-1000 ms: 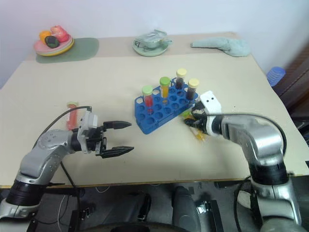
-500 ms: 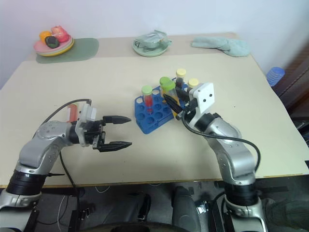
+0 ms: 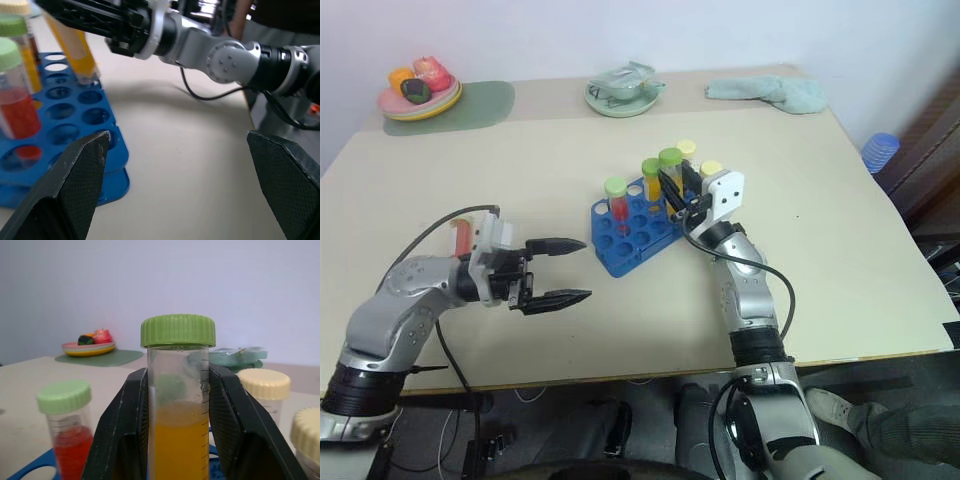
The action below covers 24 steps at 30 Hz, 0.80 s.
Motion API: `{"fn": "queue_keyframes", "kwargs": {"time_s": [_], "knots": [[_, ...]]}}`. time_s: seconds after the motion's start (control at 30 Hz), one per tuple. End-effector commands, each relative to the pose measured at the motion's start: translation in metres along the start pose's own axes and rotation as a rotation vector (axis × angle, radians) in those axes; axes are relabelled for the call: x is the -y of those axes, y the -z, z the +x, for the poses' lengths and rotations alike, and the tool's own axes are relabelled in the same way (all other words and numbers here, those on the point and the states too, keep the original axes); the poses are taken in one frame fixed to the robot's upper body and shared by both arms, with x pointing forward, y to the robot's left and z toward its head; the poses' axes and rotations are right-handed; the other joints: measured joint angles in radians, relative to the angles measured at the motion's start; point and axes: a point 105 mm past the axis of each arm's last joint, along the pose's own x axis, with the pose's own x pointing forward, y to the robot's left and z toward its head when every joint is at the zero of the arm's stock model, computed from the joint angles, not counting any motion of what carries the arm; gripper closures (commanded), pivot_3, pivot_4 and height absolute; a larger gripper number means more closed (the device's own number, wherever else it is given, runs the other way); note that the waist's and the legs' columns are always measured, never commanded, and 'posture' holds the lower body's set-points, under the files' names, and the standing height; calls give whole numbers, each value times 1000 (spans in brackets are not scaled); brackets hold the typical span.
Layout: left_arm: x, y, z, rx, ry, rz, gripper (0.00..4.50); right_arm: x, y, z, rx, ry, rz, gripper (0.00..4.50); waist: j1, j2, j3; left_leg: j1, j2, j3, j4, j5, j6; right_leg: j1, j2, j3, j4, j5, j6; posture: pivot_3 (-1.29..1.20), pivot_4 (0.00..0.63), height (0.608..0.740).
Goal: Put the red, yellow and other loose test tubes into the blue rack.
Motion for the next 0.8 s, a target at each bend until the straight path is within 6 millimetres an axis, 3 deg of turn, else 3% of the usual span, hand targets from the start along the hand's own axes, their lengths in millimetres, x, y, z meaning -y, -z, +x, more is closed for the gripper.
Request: {"fn": "queue_keyframes", "kwargs": {"time_s": [0.03,0.43,0.53,0.67,0.8], "knots": [[-4,-12,-2,40,-66,59,0,-1,-10,8,74,-10,-14,3077,-1,0,0,0,0,0,0,0,0,0,0,0,0,0,0,0,150,740],[-5,-16,2,56,-107,68,0,1,3,5,95,20,-12,3077,-2,0,0,0,1,0,0,0,0,0,1,0,0,0,-1,0,150,740],[-5,-17,2,57,-106,65,0,0,4,1,112,30,-2,2011,-2,0,0,0,1,0,0,0,0,0,1,0,0,0,-1,0,150,740],[-4,-19,1,57,-103,60,0,2,8,-6,128,94,-65,56,-2,0,0,0,1,0,0,0,0,0,1,0,0,0,-1,0,150,740],[-5,-18,0,55,-100,56,0,2,7,-7,134,105,-75,17,-2,0,0,0,1,1,0,0,-1,0,1,1,0,1,-1,0,150,740]]}}
